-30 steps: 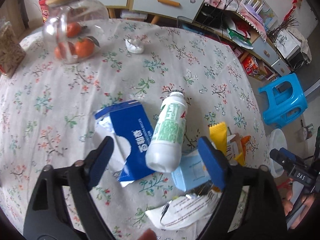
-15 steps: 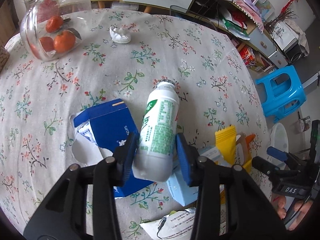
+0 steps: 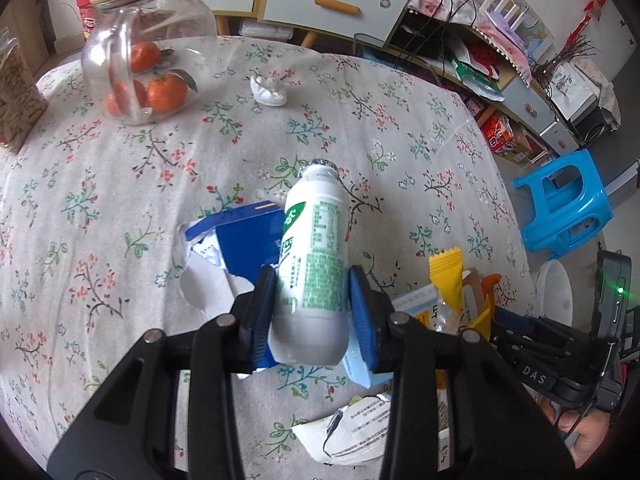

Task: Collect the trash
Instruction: 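Grasp the small white green-label bottle with the left gripper while the right gripper grasps the orange bag, then carry the orange bag over the bucket and open the right gripper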

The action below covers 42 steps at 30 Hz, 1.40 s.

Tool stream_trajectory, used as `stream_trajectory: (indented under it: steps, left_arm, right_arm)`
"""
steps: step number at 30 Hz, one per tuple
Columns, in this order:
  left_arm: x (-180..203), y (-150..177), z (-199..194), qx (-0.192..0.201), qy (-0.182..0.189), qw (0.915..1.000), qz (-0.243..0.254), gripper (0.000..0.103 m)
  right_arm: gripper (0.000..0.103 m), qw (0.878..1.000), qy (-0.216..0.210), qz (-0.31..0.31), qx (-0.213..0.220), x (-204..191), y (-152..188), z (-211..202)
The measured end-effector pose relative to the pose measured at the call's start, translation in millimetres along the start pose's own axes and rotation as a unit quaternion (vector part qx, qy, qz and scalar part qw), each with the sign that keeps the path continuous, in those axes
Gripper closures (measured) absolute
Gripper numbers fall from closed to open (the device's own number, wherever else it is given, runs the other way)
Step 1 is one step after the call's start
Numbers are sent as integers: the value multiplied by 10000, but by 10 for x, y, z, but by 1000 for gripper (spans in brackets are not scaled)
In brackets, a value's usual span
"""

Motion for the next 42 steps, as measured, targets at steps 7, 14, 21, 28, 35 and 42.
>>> stream_trajectory:
  steps: [7,14,21,28,35,42]
  left_arm:
    - [-35,34,-153,167,48,9998,-62,64]
    - [31,102,-289,304,174,9994,-49,64]
    - [160,176,-383,436,346,9984,62,64]
    - [318,251,-454,492,495,9973,209,64]
    - [537,321,-411,448,643,9965,304,64]
    - [783,371,-346,419,783,9953,392,64]
  right_arm:
    - [85,9998,-144,87,114,64,16,-139]
    - [86,9992,-199,242,252,186,47,-296]
    - [87,9978,-228,404,471,380,91,-519]
    - [88,9957,-135,672,628,748,177,-703]
    - [89,9903,-94,1148,780,1274,316,-912]
    - [89,9807,-84,1668,1015,1823,456,-1173]
Point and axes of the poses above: each gripper's, at about its wrist camera, not at the fingertips, and z roughly the way its jaws point, x to its right, y to its underside, the point moved 7 cm from there along z, roughly the way its jaws point, and after that the axes turned 5 degrees about -z, right-handed, at the moved point
